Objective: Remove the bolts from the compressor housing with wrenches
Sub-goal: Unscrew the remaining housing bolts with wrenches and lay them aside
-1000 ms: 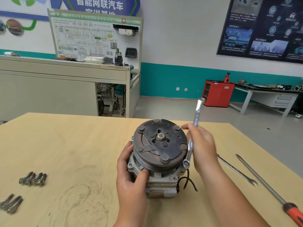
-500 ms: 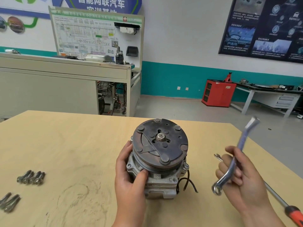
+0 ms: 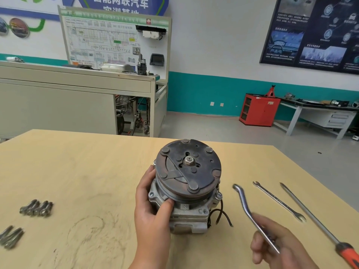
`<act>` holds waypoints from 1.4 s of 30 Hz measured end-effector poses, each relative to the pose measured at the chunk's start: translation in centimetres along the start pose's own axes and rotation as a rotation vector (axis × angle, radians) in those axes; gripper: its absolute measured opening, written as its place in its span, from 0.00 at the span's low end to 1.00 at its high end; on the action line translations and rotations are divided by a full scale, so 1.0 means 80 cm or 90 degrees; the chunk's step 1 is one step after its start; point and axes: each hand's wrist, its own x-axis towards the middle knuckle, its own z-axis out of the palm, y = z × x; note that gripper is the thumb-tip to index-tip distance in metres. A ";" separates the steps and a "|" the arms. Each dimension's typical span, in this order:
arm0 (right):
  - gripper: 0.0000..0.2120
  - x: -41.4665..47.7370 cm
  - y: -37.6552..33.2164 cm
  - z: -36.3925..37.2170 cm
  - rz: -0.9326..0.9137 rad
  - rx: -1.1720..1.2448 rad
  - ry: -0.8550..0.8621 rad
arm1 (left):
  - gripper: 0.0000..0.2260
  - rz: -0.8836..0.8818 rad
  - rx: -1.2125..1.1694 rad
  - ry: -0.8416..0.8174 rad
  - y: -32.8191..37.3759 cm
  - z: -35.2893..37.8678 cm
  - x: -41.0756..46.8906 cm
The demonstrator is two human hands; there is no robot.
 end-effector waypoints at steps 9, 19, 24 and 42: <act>0.22 -0.021 -0.003 0.010 -0.250 -0.189 0.059 | 0.26 0.008 0.010 -0.002 0.001 -0.001 -0.001; 0.23 -0.036 0.004 0.031 -0.211 -0.377 0.069 | 0.26 0.002 -0.004 -0.011 -0.001 -0.002 -0.001; 0.14 -0.043 0.000 0.037 0.072 -0.263 -0.032 | 0.25 0.018 0.001 -0.006 -0.001 -0.001 -0.001; 0.13 0.159 -0.026 0.058 -0.010 -0.082 -0.088 | 0.25 -0.003 -0.002 -0.002 0.004 0.001 -0.003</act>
